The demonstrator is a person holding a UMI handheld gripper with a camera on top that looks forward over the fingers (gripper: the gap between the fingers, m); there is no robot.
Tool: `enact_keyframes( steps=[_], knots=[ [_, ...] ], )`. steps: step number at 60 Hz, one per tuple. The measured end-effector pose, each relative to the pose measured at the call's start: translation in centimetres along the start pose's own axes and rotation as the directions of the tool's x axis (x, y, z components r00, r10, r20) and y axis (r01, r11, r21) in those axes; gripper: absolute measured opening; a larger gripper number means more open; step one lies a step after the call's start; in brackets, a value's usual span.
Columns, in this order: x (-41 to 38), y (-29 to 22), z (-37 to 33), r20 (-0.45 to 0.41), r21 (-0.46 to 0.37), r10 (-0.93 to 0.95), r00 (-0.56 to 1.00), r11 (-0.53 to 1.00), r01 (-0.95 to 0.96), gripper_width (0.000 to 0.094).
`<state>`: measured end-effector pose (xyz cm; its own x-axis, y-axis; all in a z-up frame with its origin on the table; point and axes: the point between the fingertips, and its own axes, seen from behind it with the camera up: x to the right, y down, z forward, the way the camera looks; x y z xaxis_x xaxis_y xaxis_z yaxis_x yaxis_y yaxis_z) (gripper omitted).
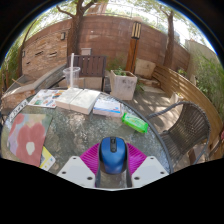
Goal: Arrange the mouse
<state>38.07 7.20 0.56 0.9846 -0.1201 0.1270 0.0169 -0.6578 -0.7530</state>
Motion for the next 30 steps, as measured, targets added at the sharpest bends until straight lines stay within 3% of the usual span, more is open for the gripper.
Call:
enact_keyframes(
  steps=[8, 18, 24, 30],
  knots=[
    [-0.3, -7.0, -5.4, -0.083, 0.128, 0.052, 0.995, 0.991, -0.041, 0.0353],
    [-8.2, -19.3, -13.9, -0.023, 0.370, 0.104, 0.994, 0.925, -0.088, 0.0351],
    [-16.5, -20.7, -14.8, 0.061, 0.380, 0.055, 0.997, 0.922, -0.074, 0.0351],
    [-24.8, -15.9, -11.2, 0.141, 0.276, 0.010, 0.990, 0.960, -0.049, 0.0349]
  ],
)
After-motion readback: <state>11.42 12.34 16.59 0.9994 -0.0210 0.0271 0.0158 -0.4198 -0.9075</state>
